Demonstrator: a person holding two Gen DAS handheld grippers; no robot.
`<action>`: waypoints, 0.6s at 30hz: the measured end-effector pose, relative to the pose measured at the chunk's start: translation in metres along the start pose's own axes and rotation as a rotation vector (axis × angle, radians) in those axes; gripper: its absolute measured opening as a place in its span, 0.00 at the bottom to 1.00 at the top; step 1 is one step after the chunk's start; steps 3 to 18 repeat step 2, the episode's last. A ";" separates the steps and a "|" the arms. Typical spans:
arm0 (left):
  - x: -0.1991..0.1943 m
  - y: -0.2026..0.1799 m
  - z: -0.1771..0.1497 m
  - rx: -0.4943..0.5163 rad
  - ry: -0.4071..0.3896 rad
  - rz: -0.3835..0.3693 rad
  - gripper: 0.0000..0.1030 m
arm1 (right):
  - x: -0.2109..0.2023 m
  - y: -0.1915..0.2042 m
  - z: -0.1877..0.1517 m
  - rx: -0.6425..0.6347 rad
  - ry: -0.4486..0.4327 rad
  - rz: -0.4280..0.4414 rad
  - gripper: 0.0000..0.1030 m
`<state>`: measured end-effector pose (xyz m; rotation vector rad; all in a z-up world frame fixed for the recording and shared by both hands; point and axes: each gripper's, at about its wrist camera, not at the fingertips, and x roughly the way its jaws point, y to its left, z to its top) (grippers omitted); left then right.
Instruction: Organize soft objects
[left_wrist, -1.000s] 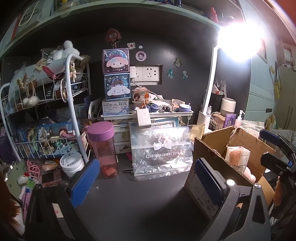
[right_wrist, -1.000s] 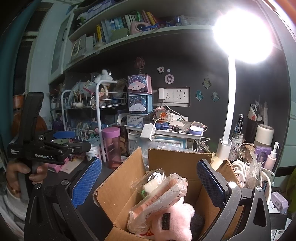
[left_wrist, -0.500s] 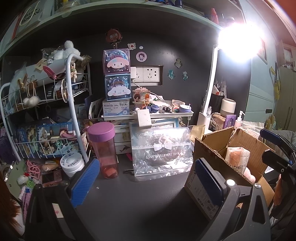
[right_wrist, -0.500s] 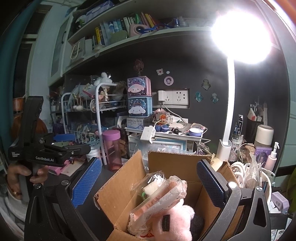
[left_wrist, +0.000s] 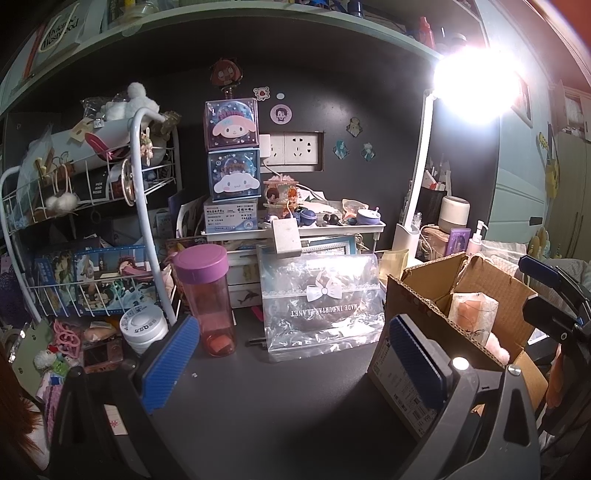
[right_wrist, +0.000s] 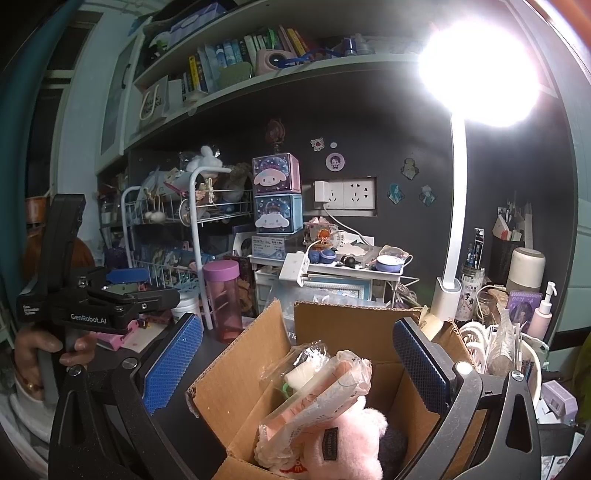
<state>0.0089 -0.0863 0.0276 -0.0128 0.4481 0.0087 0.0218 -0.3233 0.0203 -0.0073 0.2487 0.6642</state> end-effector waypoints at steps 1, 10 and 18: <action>0.000 -0.001 0.000 0.000 -0.002 0.000 0.99 | 0.000 0.000 0.000 0.001 0.000 0.001 1.00; 0.000 0.000 0.000 0.001 -0.001 0.001 0.99 | 0.000 0.000 0.000 0.000 0.000 0.001 1.00; 0.000 0.000 0.000 0.001 -0.001 0.001 0.99 | 0.000 0.000 0.000 0.000 0.000 0.001 1.00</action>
